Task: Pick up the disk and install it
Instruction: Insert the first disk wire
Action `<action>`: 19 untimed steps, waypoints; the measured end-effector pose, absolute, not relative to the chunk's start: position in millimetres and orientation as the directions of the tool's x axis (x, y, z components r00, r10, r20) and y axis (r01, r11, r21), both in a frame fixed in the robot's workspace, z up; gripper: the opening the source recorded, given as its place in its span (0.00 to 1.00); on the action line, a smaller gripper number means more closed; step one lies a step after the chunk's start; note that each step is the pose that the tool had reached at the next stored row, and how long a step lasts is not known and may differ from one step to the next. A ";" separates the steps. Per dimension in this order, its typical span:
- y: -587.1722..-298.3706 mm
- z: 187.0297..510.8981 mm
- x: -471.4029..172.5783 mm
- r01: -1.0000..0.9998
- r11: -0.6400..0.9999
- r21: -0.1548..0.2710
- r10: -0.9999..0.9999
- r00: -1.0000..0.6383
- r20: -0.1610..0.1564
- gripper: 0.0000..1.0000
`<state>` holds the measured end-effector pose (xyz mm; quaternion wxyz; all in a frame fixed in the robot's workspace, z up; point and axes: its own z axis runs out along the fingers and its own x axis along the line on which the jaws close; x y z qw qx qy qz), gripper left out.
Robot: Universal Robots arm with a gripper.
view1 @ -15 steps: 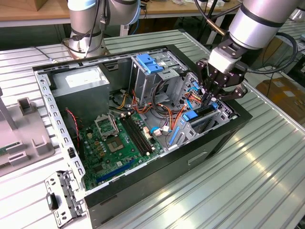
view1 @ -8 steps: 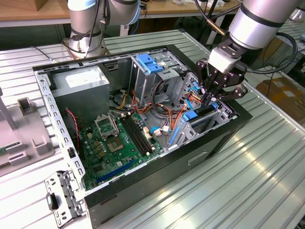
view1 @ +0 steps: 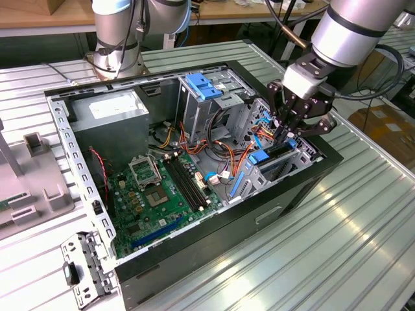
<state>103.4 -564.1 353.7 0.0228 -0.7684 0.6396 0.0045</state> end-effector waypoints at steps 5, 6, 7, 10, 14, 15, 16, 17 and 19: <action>-564.1 353.3 103.9 -0.988 -0.152 -0.029 -0.988 0.153 -0.036 0.18; -564.1 353.2 104.0 -0.988 -0.152 -0.029 -0.988 0.153 -0.036 0.18; -564.1 353.3 104.2 -0.988 -0.152 -0.029 -0.988 0.153 -0.036 0.18; -564.1 353.3 104.3 -0.988 -0.152 -0.029 -0.988 0.153 -0.036 0.18; -564.9 353.2 104.3 -0.988 -0.152 -0.029 -0.988 0.153 -0.036 0.18; -565.1 353.1 104.3 -0.988 -0.152 -0.029 -0.988 0.153 -0.036 0.18; -565.5 353.1 104.3 -0.988 -0.152 -0.029 -0.988 0.153 -0.036 0.18; -565.8 353.0 104.3 -0.988 -0.152 -0.029 -0.988 0.153 -0.037 0.18; -566.4 352.8 104.3 -0.988 -0.152 -0.030 -0.987 0.153 -0.039 0.18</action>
